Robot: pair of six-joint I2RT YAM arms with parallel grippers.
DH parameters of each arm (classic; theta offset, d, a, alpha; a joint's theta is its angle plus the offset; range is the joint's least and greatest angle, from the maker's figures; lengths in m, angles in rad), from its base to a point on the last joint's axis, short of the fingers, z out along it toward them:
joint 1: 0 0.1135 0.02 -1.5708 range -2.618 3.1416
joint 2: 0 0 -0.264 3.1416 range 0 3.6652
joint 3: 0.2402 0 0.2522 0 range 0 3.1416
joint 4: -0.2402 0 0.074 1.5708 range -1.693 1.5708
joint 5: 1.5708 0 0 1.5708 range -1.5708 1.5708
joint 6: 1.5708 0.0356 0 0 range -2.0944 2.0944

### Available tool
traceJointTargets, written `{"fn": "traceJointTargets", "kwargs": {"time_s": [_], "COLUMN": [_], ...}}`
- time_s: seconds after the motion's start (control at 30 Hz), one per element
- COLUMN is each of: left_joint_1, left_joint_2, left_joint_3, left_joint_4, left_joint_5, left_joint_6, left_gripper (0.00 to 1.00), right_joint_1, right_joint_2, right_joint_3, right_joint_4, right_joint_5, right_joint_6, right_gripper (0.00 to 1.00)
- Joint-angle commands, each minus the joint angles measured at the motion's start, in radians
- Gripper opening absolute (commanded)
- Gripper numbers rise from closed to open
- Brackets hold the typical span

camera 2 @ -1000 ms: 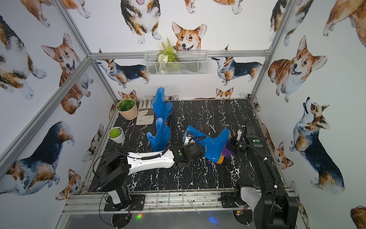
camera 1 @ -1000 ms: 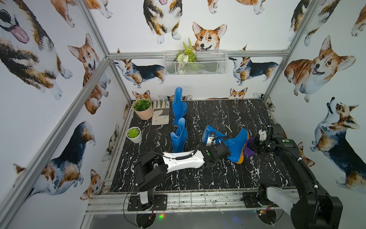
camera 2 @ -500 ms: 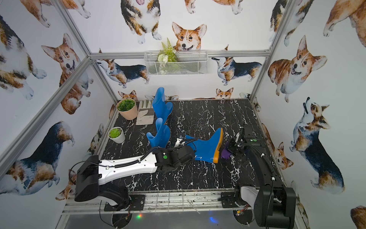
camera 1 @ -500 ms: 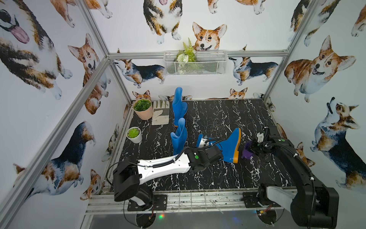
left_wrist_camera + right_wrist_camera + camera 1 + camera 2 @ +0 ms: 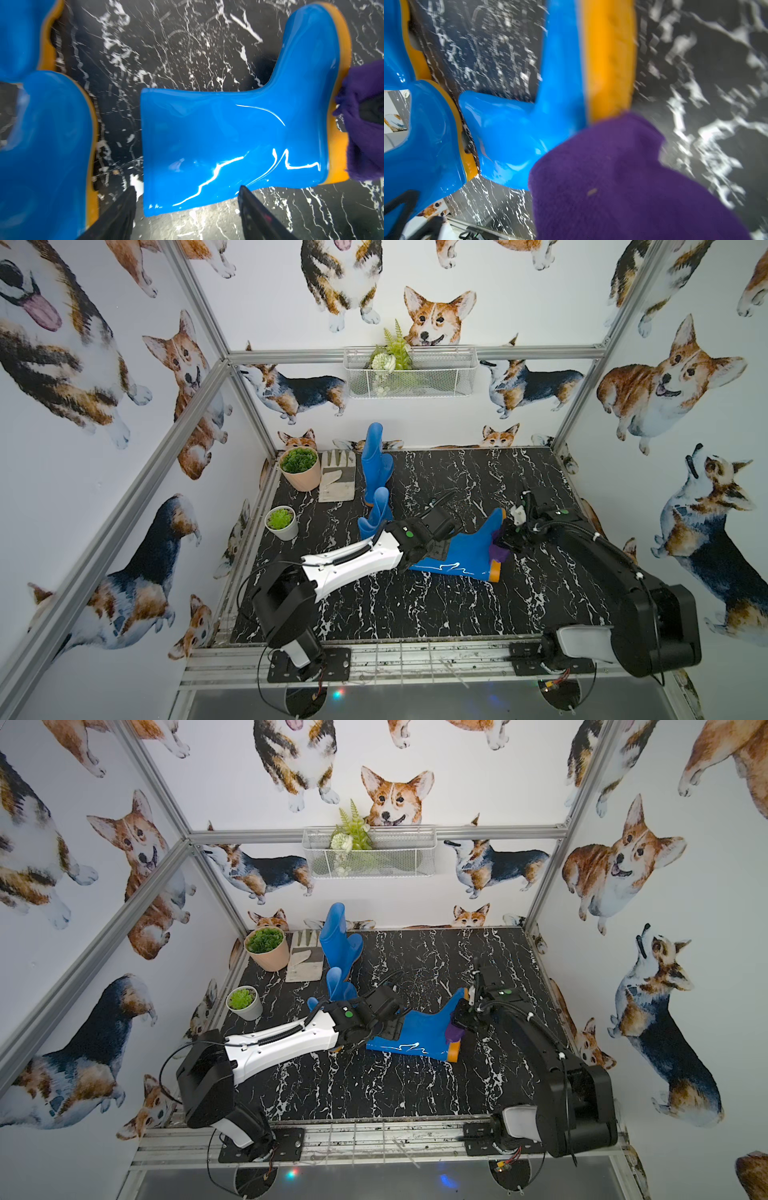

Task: Wipe the rubber boots with a cloth
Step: Adjust the rubber boot at the center of the board.

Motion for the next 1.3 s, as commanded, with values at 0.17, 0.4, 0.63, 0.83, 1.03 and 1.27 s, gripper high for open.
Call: {"fn": "traceJointTargets", "kwargs": {"time_s": [0.17, 0.4, 0.63, 0.83, 1.03, 1.27], "left_joint_1": [0.106, 0.152, 0.153, 0.112, 0.016, -0.016], "left_joint_2": [0.111, 0.215, 0.230, 0.150, 0.094, 0.029], "left_joint_3": [-0.004, 0.023, -0.043, -0.129, -0.175, -0.243], "left_joint_4": [0.045, 0.082, 0.246, 0.302, 0.319, 0.338], "left_joint_5": [0.117, 0.175, 0.343, 0.357, 0.330, 0.227], "left_joint_6": [-0.042, -0.060, -0.111, -0.183, -0.220, -0.287], "left_gripper": [0.78, 0.78, 0.71, 0.52, 0.46, 0.48], "right_joint_1": [0.024, 0.023, 0.017, 0.012, 0.017, 0.012], "right_joint_2": [0.106, 0.079, 0.050, 0.024, 0.010, -0.060], "right_joint_3": [0.070, 0.023, 0.030, 0.057, 0.060, 0.040], "right_joint_4": [-0.121, -0.080, -0.077, -0.073, -0.070, -0.110], "right_joint_5": [0.278, 0.257, 0.260, 0.222, 0.166, 0.283], "right_joint_6": [-0.160, -0.174, -0.226, -0.236, -0.215, -0.184], "right_gripper": [0.00, 0.00, 0.00, 0.00, 0.00, 0.00]}}
